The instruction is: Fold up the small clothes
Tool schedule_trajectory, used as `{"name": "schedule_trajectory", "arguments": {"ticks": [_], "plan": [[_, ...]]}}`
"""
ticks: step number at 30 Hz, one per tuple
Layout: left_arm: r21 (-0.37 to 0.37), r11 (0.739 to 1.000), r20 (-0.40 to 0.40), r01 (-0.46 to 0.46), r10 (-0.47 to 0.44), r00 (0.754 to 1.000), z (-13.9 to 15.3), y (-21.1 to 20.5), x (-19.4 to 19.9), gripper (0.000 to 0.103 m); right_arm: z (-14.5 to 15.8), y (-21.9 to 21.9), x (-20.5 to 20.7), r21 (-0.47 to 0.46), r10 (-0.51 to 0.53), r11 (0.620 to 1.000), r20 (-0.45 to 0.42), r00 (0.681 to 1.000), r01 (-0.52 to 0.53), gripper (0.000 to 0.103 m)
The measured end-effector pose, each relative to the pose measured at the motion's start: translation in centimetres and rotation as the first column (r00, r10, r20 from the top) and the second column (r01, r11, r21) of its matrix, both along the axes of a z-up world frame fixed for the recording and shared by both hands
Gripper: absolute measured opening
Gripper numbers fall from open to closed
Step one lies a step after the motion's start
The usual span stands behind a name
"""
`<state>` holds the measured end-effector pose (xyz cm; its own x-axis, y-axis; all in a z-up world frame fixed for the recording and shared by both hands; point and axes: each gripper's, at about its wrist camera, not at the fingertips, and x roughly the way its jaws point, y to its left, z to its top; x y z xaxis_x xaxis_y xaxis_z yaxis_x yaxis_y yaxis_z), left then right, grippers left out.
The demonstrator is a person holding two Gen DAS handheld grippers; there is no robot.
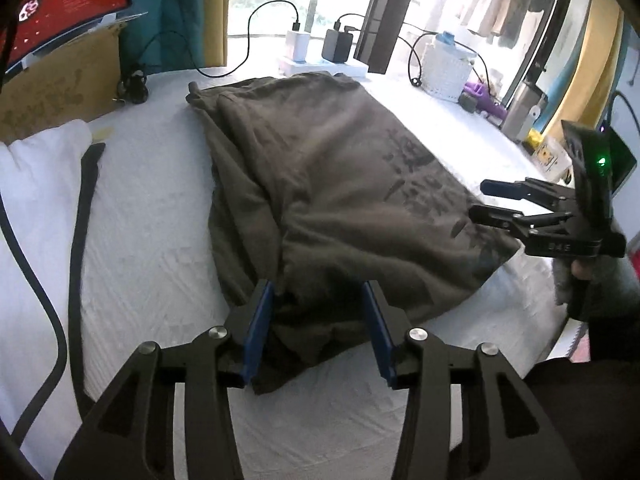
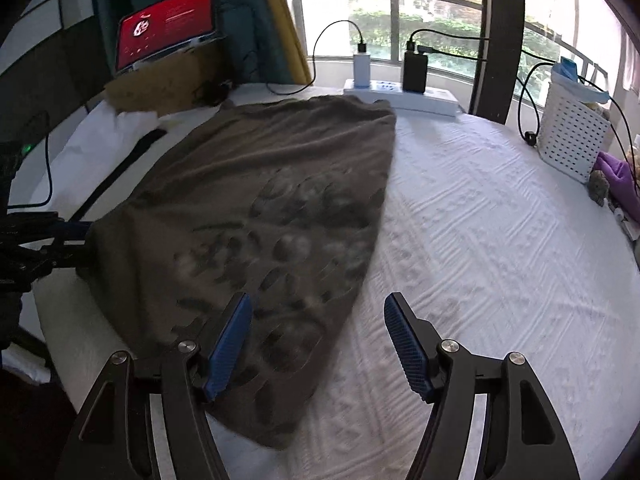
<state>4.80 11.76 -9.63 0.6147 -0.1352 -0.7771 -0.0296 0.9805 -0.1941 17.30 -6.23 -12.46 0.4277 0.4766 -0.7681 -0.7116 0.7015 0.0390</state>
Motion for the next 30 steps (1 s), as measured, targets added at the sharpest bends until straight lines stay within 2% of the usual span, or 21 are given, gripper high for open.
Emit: {"name": "schedule_trajectory", "arguments": {"ticks": [1, 2, 4, 9, 11, 15, 20, 23, 26, 28, 29, 30], "plan": [[0.012, 1.0, 0.002, -0.004, 0.004, 1.0, -0.1, -0.1, -0.1, 0.032, -0.1, 0.0, -0.2, -0.003, -0.002, 1.0, -0.002, 1.0, 0.002, 0.071], [0.031, 0.999, -0.004, -0.011, 0.012, 1.0, -0.2, -0.1, -0.2, 0.017, -0.3, -0.1, -0.3, -0.006, -0.004, 1.0, -0.004, 1.0, 0.004, 0.071], [0.049, 0.999, -0.006, -0.013, 0.013, 1.0, -0.3, 0.0, -0.6, 0.003, -0.6, -0.2, -0.8, -0.019, -0.006, 1.0, -0.001, 1.0, 0.006, 0.071], [0.059, 0.998, -0.011, -0.014, 0.015, 1.0, -0.5, -0.2, -1.6, 0.002, -1.5, -0.6, -1.2, -0.044, -0.02, 0.999, -0.011, 1.0, 0.019, 0.071], [0.052, 0.998, -0.019, -0.018, 0.019, 1.0, -0.7, -0.1, -1.9, 0.002, -1.7, -0.9, -1.4, -0.043, -0.031, 0.999, -0.006, 0.999, 0.031, 0.076], [0.047, 0.998, -0.034, -0.03, 0.032, 0.999, -1.2, 0.1, -2.8, 0.002, -1.8, -1.6, -1.8, -0.043, -0.043, 0.998, -0.004, 0.999, 0.043, 0.079], [0.03, 0.997, -0.08, -0.065, 0.067, 0.995, -1.6, 0.8, -3.6, 0.002, -1.8, -2.5, -2.2, -0.039, -0.05, 0.998, -0.005, 0.999, 0.05, 0.08], [0.024, 0.997, -0.075, -0.078, 0.08, 0.994, -0.9, 0.9, -3.8, 0.002, -1.7, -2.6, -2.1, -0.039, -0.047, 0.998, -0.013, 0.999, 0.046, 0.08], [0.065, 0.994, -0.048, -0.082, 0.086, 0.995, 0.5, 0.8, -3.7, 0.003, -1.3, -2.8, -2.0, -0.035, -0.044, 0.998, -0.018, 0.999, 0.043, 0.08], [0.083, 0.993, -0.034, -0.088, 0.091, 0.995, 1.2, 0.7, -3.2, 0.008, -0.8, -2.9, -1.9, -0.028, -0.045, 0.999, -0.011, 0.999, 0.045, 0.08], [0.088, 0.992, -0.027, -0.091, 0.094, 0.995, 1.4, 0.7, -3.0, 0.022, -0.6, -3.0, -1.8, -0.024, -0.047, 0.999, -0.008, 0.999, 0.047, 0.08], [0.09, 0.991, -0.018, -0.095, 0.097, 0.995, 1.7, 0.7, -2.5, 0.043, -0.3, -3.2, -1.6, -0.018, -0.05, 0.999, -0.004, 0.999, 0.05, 0.08]]}}
